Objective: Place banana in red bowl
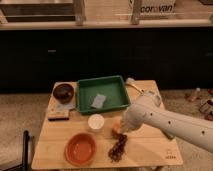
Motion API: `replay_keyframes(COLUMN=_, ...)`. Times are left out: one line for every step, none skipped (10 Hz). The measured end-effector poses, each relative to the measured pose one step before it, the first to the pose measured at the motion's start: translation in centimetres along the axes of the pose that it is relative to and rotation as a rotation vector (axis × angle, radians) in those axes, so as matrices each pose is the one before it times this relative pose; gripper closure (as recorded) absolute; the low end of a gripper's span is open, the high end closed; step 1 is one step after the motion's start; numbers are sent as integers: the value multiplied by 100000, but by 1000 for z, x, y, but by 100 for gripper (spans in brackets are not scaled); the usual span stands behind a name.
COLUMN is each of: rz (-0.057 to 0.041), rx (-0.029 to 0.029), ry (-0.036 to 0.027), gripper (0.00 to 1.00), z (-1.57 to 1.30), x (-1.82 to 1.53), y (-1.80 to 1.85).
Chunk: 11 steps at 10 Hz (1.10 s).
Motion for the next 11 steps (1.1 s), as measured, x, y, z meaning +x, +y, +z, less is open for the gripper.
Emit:
replay_keyframes(rz=-2153, rx=-108, ry=-517, gripper=100, z=-276, x=-799, y=-43)
replay_keyframes(rz=-3052, rx=-295, ry=-537, gripper=100, z=-306, x=-1103, y=-238)
replay_keyframes(rz=-3696, rx=-573, ry=-559, gripper=100, z=-248, x=-1444, y=-501)
replay_keyframes(rz=-3290, rx=-1028, ry=-433, gripper=100, z=-19, x=-1157, y=-449)
replay_keyframes(rz=-2365, rx=-732, ry=-431, gripper=100, z=47, x=-955, y=-511)
replay_keyframes(rz=-2928, rx=-1103, ry=-608, gripper=100, z=216, x=-1068, y=-513)
replay_keyframes(rz=-3072, rx=-1971, ry=-609, gripper=100, z=317, x=-1297, y=-444)
replay_keyframes(rz=-2216, rx=-1019, ry=-484, gripper=100, z=271, x=-918, y=-510)
replay_keyframes(rz=-3997, rx=-1780, ry=-1233, gripper=100, z=706, x=-1658, y=-939)
replay_keyframes(rz=-2683, rx=-1307, ry=-217, gripper=100, z=423, x=-669, y=-295)
replay_keyframes(rz=-1603, rx=-1099, ry=-514, gripper=100, z=289, x=-504, y=-57)
